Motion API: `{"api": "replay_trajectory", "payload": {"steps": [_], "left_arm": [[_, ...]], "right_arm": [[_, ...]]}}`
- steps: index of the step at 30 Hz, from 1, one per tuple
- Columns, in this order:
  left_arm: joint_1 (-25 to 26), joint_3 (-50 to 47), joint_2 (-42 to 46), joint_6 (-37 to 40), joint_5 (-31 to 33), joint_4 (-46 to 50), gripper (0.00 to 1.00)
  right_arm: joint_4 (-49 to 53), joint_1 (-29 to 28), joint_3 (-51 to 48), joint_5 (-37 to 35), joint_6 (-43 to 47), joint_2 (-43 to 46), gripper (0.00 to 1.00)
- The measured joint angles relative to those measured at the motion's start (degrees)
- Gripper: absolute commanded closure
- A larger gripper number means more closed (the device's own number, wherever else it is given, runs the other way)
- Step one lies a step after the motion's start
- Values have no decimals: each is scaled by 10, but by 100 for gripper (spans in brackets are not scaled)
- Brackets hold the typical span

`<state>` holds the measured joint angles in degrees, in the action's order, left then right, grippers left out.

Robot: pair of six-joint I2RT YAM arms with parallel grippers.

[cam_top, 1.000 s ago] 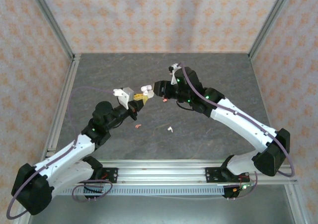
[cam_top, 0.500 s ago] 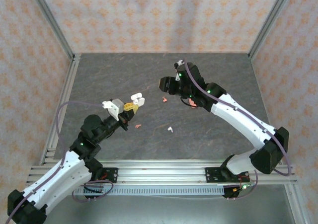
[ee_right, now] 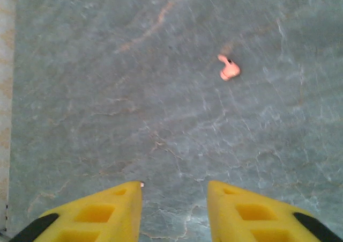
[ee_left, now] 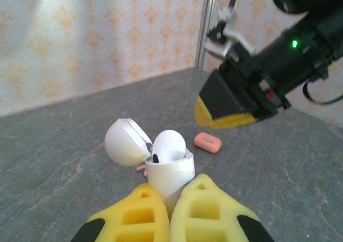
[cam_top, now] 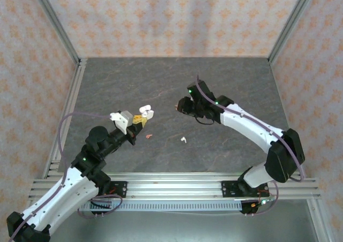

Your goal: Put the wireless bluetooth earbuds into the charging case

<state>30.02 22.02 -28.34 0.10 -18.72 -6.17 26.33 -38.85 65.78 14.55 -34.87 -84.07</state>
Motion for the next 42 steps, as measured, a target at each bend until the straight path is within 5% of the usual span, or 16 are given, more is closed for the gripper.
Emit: {"api": "replay_trajectory", "payload": {"steps": [5, 19, 30, 42], "left_arm": [[0, 0, 26, 0, 3, 25, 100], [0, 0, 40, -2, 13, 43, 100], [0, -1, 42, 0, 12, 55, 100], [0, -1, 7, -2, -3, 53, 100]], "right_arm": [[-25, -17, -94, -2, -28, -9, 68], [-4, -91, -89, -24, -40, -97, 75], [82, -91, -28, -77, 27, -103, 56], [137, -91, 33, -90, 80, -158, 52]]}}
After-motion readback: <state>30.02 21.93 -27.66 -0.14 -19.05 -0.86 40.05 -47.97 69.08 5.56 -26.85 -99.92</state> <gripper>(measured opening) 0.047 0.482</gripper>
